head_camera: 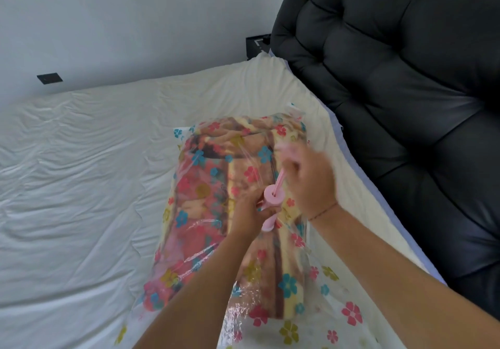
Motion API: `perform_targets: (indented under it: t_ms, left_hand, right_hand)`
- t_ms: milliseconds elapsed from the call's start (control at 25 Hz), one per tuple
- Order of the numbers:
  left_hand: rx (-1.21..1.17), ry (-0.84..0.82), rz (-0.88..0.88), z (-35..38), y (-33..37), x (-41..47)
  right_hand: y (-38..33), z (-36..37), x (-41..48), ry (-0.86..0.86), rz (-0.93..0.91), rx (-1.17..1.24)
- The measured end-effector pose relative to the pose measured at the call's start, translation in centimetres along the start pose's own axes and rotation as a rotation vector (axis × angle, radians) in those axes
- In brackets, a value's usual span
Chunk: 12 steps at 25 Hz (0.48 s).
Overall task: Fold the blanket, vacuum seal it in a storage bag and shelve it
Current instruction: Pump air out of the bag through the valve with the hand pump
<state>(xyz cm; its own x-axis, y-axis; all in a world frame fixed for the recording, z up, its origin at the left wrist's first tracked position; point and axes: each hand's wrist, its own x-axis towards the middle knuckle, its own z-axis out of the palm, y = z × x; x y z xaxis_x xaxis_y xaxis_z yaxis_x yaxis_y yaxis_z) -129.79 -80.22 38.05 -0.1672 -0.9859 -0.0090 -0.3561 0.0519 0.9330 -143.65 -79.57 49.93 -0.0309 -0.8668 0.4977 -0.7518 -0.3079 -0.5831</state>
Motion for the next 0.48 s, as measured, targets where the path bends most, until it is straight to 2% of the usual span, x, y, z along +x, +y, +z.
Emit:
perform_targets:
  t_ms: [80, 120, 160, 240, 280, 320, 360, 440, 480]
  left_hand:
    - [0.036, -0.001, 0.025, 0.5, -0.5, -0.5]
    - [0.03, 0.002, 0.036, 0.6, -0.6, -0.6]
    - [0.008, 0.012, 0.032, 0.6, -0.4, -0.6]
    - [-0.039, 0.019, 0.001, 0.2, -0.2, -0.3]
    - [-0.05, 0.015, -0.005, 0.2, -0.2, -0.2]
    - [-0.046, 0.008, -0.007, 0.3, -0.3, -0.3]
    - [-0.032, 0.003, -0.008, 0.5, -0.5, -0.5]
    - [0.008, 0.009, -0.003, 1.2, -0.8, -1.0]
    - [0.015, 0.014, 0.006, 1.3, -0.9, -1.1]
  right_hand:
    - [0.8, 2.5, -3.0, -0.451, 0.077, -0.161]
    - [0.8, 2.4, -3.2, -0.463, 0.046, -0.195]
    - [0.6, 1.7, -2.3, -0.404, 0.031, -0.182]
    - [-0.7, -0.5, 0.7, 0.043, -0.063, -0.099]
    - [-1.2, -1.3, 1.5, 0.193, -0.076, -0.066]
    - [-1.1, -1.4, 1.4, 0.196, -0.068, -0.082]
    - [-0.2, -0.5, 0.2, 0.11, -0.034, -0.123]
    - [0.9, 2.3, -3.4, -0.384, 0.084, -0.303]
    - [1.1, 2.3, -4.0, -0.453, 0.066, -0.3]
